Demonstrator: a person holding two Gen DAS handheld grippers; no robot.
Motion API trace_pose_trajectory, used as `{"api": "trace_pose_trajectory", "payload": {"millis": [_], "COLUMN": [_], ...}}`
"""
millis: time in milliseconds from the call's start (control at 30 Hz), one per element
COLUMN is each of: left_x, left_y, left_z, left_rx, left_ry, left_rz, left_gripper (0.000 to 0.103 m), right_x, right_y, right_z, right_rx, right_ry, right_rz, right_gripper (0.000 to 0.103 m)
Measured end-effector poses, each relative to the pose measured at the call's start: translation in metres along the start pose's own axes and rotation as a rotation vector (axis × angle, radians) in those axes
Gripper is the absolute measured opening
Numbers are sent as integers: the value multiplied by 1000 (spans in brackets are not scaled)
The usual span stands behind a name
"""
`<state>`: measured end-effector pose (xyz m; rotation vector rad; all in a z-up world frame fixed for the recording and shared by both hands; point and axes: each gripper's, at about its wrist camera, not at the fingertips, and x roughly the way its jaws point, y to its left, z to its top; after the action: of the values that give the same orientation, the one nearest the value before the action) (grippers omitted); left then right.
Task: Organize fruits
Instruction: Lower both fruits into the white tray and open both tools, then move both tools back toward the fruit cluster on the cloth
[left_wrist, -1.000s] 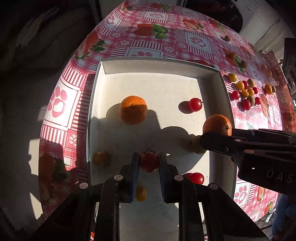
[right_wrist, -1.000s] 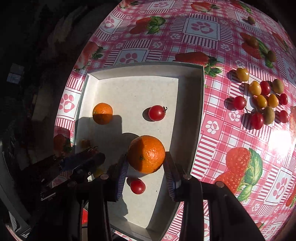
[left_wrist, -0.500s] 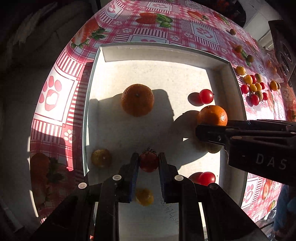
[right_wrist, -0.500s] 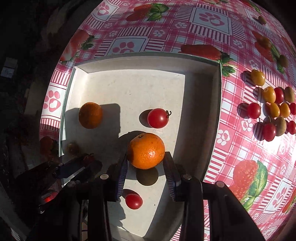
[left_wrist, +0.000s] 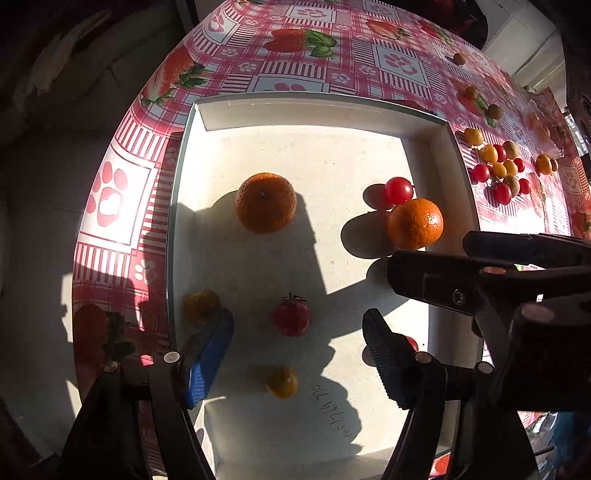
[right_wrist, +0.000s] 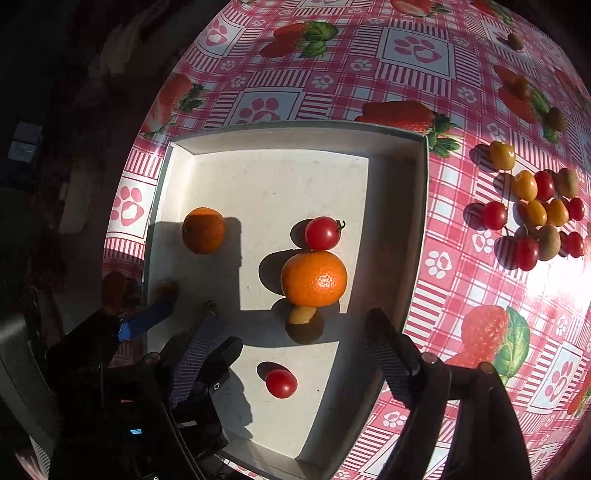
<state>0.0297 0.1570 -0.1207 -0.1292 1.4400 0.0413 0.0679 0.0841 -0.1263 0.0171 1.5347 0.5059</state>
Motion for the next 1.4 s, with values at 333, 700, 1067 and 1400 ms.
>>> {"api": "trace_pose_trajectory", "payload": {"millis": [333,700,1067,1400], "left_x": [-21,-41,-20,17], "left_y": [-33,-114,-179,-198], "left_z": [5,26,67,97], "left_rx": [66,223,310,366], "left_ry": [0,-39,-61,-51], "left_rz": [-8,-70,-58,40], "left_gripper": [74,74,74,73], "right_x": [-45,-65,-79,-75], "right_y": [-66,-170,-215,-232], "right_z": [-32,-72,-67,-50], "right_rx": [141,366,366,317], "right_ry": [-68,-93,-120,-124], "right_rz": [-43,-125,-166,-160], "right_gripper": [86,87,87,87]}}
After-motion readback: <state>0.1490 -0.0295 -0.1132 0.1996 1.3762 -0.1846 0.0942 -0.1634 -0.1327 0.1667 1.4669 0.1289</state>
